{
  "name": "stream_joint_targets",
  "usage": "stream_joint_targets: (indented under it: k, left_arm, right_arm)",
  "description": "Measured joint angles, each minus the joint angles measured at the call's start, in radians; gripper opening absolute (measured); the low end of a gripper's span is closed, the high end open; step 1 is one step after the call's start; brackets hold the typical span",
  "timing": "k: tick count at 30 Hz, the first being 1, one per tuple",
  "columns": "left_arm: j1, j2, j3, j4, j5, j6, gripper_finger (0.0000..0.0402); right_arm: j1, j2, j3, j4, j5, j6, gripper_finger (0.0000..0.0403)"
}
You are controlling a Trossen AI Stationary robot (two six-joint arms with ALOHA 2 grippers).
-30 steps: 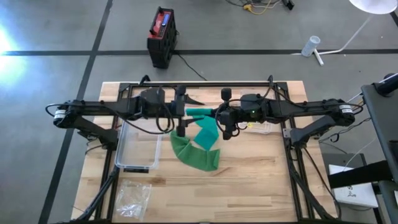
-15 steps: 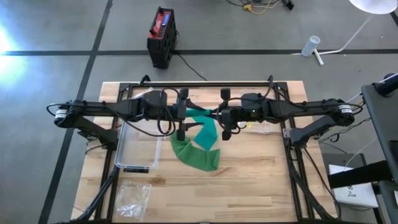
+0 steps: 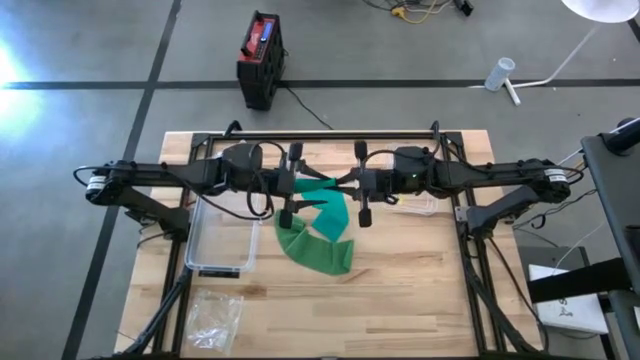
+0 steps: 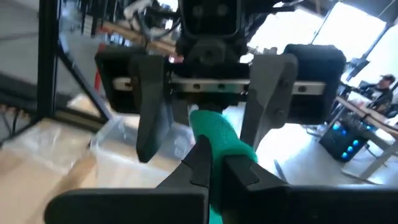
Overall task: Roll bandage
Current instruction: Roll the light green bandage
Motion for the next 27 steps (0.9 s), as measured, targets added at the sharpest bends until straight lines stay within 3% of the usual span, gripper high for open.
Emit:
stream_joint_targets:
  k: [8,14,19,27]
  left_arm:
    - [-0.002,-0.141,-0.001,-0.056,-0.001,-0.018,0.0259]
    - [-0.002,-0.177,-0.025,-0.081,-0.014,-0.083,0.0265]
    - [-0.002,-0.172,-0.083,-0.039,-0.077,-0.098,0.0253]
    - [-0.001,-0.163,-0.150,0.077,-0.080,-0.128,0.0227]
  right_arm:
    - [-0.001,-0.006,-0.082,0.259,0.009,0.051,0.0003]
    - [0.000,-0.008,-0.155,0.454,-0.001,0.086,0.0003]
    - [0.000,-0.007,-0.159,0.483,-0.047,0.127,0.0003]
    - [0.000,-0.007,-0.160,0.480,-0.031,0.132,0.0003]
